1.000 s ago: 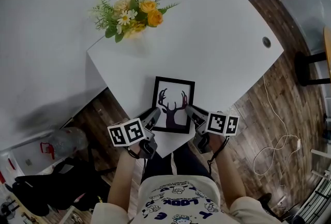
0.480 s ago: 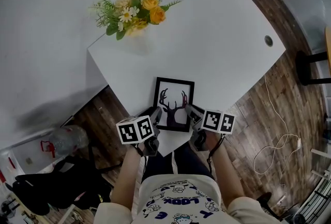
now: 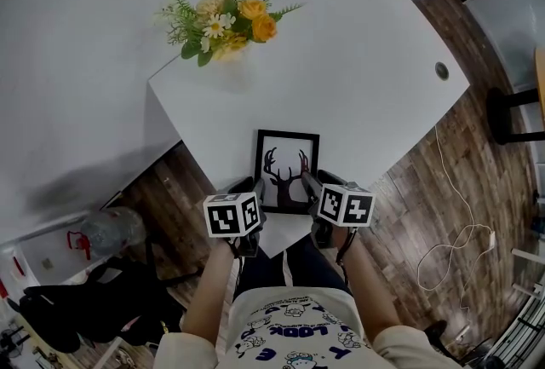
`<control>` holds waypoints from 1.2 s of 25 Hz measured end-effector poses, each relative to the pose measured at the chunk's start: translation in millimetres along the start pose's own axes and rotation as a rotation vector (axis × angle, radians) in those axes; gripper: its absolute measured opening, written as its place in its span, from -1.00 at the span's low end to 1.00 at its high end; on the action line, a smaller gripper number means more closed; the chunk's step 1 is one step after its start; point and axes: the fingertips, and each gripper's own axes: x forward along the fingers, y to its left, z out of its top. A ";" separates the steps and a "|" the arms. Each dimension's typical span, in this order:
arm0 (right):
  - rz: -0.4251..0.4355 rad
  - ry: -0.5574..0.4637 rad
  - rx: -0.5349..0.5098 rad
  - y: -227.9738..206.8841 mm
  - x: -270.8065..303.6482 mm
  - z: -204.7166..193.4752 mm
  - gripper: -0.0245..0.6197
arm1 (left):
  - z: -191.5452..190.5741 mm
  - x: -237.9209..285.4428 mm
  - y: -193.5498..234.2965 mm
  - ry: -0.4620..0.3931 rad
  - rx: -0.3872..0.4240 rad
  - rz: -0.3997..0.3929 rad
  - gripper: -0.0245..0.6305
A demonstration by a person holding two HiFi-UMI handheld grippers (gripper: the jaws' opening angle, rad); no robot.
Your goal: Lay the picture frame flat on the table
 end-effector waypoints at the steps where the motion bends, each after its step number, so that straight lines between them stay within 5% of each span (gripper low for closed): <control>1: -0.019 -0.019 -0.031 -0.8 -2.6 3.5 -0.30 | 2.9 -2.9 -0.4 -0.016 0.005 -0.001 -0.60; 8: -0.049 -0.281 -0.136 2.9 -47.8 59.2 -0.26 | 43.1 -39.2 -1.0 -0.157 0.022 0.009 -0.60; 15: -0.103 -0.550 -0.309 33.7 -118.3 121.1 -0.45 | 116.7 -110.1 -12.3 -0.436 0.202 0.123 -0.67; 22: -0.094 -0.725 -0.386 64.1 -181.3 150.2 -0.63 | 163.5 -186.9 -39.6 -0.680 0.299 0.149 -0.77; 30: -0.132 -0.911 -0.513 92.0 -243.0 172.0 -0.70 | 183.1 -239.7 -64.7 -0.838 0.335 0.148 -0.79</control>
